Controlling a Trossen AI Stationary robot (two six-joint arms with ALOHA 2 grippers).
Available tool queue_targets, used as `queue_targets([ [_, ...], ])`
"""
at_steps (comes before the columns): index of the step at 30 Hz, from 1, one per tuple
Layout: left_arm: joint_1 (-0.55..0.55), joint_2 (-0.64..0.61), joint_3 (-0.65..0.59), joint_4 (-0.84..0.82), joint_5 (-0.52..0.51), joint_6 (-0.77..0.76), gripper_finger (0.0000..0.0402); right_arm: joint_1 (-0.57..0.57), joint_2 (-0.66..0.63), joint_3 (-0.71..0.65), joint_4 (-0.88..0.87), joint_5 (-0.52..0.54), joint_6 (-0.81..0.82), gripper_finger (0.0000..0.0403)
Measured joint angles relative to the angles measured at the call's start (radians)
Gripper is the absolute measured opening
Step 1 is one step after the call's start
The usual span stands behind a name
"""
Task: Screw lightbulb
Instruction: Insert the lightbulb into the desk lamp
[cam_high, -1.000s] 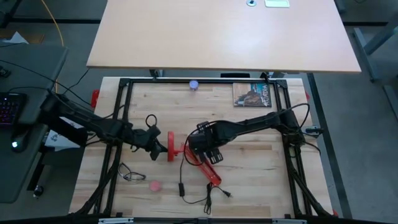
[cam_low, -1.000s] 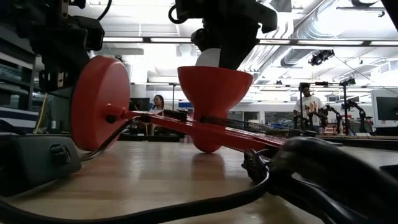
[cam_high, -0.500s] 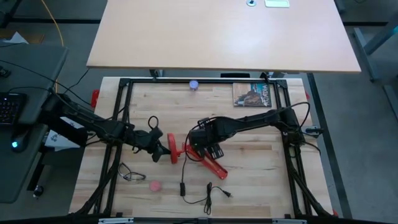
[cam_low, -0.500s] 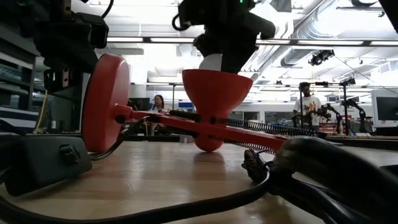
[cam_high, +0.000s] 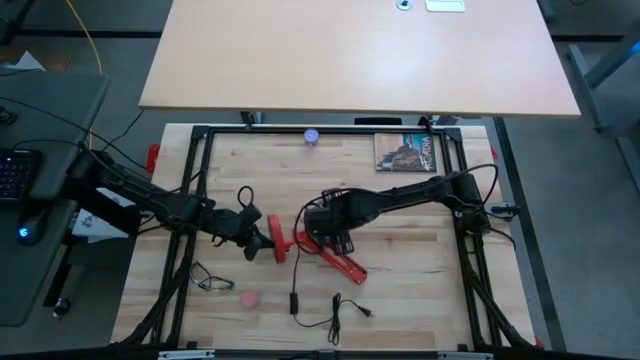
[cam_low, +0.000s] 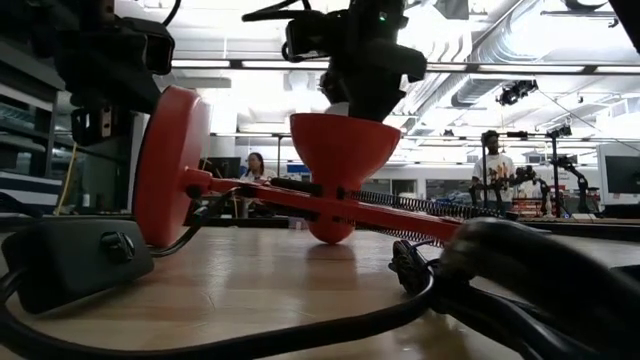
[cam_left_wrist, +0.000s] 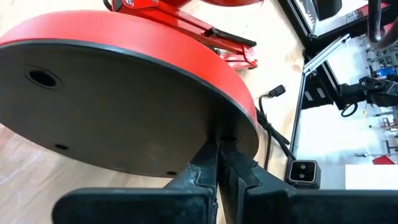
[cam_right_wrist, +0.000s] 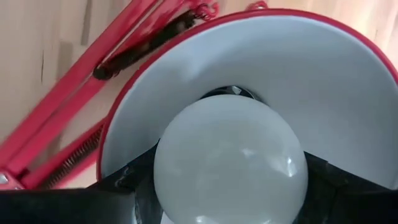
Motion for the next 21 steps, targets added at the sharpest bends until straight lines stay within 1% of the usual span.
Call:
queue_targets([
  [9, 0.0, 0.0, 0.0, 0.008, -0.061, -0.008, 0.0, -0.004, 0.002, -0.001, 0.018, 0.008, 0.352, 0.0249],
  [16, 0.0, 0.0, 0.0, 0.01, -0.087, -0.023, 0.0, -0.006, 0.003, -0.001, 0.026, 0.013, 0.597, 0.0249],
  [21, 0.0, 0.0, 0.0, 0.013, -0.113, -0.025, 0.0, -0.018, 0.003, -0.001, 0.029, 0.005, 0.824, 0.0249],
])
